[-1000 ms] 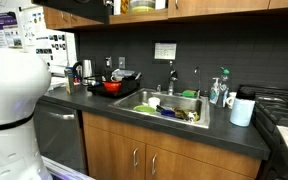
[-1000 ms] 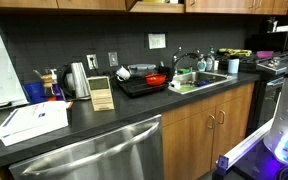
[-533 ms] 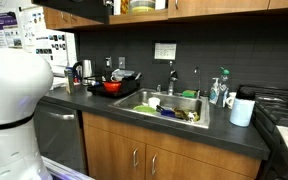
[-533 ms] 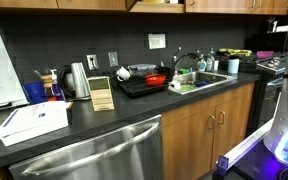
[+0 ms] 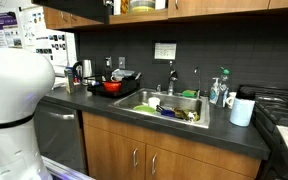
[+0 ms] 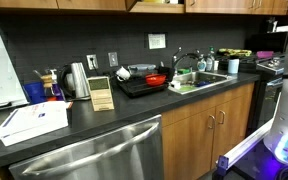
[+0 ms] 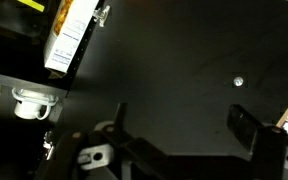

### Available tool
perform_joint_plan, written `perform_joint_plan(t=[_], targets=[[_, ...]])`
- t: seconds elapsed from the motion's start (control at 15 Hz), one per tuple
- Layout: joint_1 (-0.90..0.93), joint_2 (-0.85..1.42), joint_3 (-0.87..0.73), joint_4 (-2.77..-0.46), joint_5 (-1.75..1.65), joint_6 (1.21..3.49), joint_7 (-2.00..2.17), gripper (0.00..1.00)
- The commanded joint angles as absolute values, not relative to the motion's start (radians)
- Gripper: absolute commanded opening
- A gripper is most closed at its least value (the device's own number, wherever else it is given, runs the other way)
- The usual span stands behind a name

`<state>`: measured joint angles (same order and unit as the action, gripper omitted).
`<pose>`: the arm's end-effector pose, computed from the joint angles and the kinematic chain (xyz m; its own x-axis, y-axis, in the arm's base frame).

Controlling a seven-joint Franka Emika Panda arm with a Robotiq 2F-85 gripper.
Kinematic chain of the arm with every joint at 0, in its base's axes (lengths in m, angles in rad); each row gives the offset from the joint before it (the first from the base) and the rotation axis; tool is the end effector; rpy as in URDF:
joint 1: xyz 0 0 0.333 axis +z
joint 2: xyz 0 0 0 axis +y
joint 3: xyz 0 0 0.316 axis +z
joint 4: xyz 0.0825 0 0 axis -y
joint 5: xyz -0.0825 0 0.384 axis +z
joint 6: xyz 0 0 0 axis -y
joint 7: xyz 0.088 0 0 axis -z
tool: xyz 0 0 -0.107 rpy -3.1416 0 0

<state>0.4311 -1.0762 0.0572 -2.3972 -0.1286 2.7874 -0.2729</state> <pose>0.1920 0.1278 0.8054 -0.0898 0.4338 0.8965 0.3976 -0.8097 0.4316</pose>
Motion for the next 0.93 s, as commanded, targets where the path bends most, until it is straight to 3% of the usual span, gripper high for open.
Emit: perform_joint_plan(t=[0.0, 0.87], targets=[[0.494, -1.081, 0.043, -2.395, -0.109, 2.739, -0.326, 1.00], [0.674, -1.081, 0.014, -2.380, -0.088, 2.620, -0.417, 1.00]])
